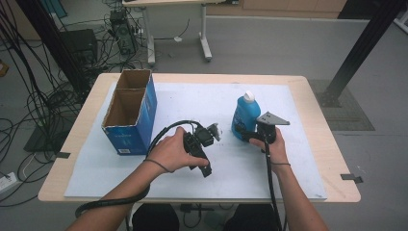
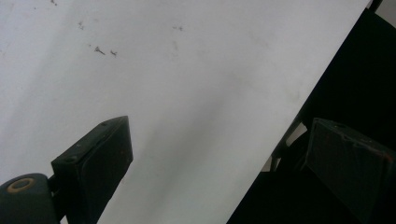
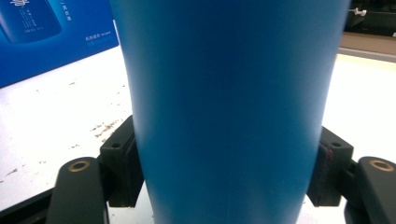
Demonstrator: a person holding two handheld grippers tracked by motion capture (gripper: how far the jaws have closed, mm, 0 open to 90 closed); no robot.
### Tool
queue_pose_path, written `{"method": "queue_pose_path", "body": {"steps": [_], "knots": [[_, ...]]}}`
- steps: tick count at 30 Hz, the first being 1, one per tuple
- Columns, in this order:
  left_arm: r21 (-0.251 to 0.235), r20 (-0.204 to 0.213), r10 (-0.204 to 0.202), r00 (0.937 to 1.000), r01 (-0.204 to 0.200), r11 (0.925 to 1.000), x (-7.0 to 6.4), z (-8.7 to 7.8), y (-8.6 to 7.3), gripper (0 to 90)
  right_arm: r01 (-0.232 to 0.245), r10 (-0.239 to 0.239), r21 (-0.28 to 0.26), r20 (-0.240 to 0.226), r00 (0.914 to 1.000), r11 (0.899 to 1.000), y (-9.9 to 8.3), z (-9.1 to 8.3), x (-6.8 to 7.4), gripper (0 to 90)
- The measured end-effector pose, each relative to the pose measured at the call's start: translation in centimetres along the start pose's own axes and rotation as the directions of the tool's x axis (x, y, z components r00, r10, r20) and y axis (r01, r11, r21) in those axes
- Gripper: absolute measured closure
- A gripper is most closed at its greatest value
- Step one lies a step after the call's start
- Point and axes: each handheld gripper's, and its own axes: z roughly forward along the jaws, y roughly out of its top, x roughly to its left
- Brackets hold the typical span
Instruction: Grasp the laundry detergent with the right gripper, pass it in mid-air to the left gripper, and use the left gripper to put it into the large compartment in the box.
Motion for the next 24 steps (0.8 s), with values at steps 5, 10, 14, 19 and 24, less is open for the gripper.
{"method": "queue_pose_path", "body": {"steps": [5, 10, 14, 19, 24], "knots": [[-0.002, -0.002, -0.001, 1.0, 0.001, 1.0, -0.04, -0.02, -0.01, 7.6, 0.003, -0.003, -0.008, -0.001, 1.0, 1.0, -0.08, 0.04, 0.0, 38.7], [-0.003, -0.002, -0.002, 1.0, 0.002, 1.0, -0.03, -0.07, -0.09, 7.6, 0.011, -0.011, -0.006, 0.0, 0.9999, 1.0, 0.0, 0.05, 0.09, 40.1], [-0.005, -0.002, -0.005, 1.0, 0.005, 1.0, -0.09, -0.04, -0.15, 7.6, 0.013, -0.013, -0.005, -0.001, 0.9999, 1.0, 0.03, 0.04, 0.07, 40.4], [-0.003, -0.002, -0.005, 1.0, 0.005, 1.0, -0.11, 0.03, -0.12, 7.6, 0.015, -0.015, -0.004, 0.0, 0.9999, 1.0, 0.06, 0.03, 0.1, 40.5], [-0.004, -0.001, -0.003, 1.0, 0.003, 1.0, -0.08, -0.06, -0.08, 7.6, 0.016, -0.016, -0.005, -0.001, 0.9999, 1.0, 0.04, 0.03, 0.08, 40.6]]}}
